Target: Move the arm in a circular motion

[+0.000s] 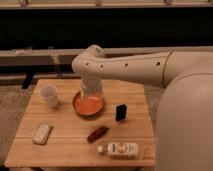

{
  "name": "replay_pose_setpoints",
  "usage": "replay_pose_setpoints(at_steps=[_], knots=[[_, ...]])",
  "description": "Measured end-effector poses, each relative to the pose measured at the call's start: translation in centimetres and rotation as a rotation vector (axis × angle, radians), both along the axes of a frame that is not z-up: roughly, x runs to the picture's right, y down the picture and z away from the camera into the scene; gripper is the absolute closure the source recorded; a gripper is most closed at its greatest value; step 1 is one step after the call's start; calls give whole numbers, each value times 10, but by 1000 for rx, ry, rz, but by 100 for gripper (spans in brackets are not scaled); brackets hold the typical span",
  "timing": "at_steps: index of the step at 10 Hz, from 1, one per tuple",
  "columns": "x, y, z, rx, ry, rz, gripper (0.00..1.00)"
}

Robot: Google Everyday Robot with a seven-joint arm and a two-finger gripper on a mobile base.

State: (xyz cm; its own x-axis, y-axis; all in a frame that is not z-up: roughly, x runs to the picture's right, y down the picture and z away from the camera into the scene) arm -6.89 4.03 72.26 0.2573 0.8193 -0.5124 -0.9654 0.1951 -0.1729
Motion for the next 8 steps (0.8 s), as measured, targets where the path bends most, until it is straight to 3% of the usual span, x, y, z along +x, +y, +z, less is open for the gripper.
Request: replay_pose_setpoints(at_steps=[8], knots=[[-3, 3, -3, 8, -4, -2, 35]])
